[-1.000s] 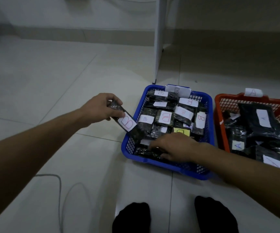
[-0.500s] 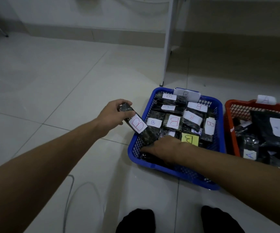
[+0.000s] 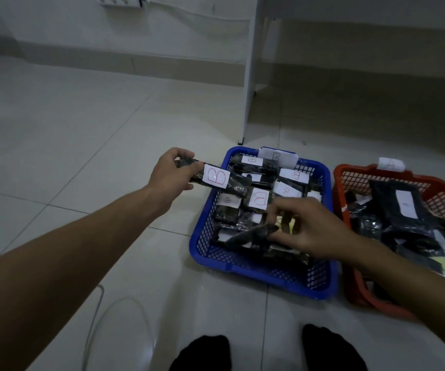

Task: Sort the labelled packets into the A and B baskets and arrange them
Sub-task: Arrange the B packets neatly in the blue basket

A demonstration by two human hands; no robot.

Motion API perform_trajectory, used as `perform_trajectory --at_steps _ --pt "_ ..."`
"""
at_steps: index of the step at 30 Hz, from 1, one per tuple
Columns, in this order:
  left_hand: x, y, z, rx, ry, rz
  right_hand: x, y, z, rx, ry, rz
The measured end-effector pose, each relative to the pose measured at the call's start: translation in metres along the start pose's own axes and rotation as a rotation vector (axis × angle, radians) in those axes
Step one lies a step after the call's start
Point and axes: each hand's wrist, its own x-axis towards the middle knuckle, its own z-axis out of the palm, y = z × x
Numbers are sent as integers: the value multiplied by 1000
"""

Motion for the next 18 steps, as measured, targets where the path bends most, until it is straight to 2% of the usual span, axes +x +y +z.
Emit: perform_trajectory --at_steps 3,5,11,18 --pt "-1 3 11 -3 -42 -26 -19 7 -23 166 240 89" --pt "-2 7 20 16 -76 -36 -28 15 -32 159 335 116" --pt "-11 16 45 17 -182 -77 -44 36 -23 -142 468 53" --pt "-14 16 67 -29 -181 -147 -35 54 -3 -205 557 150"
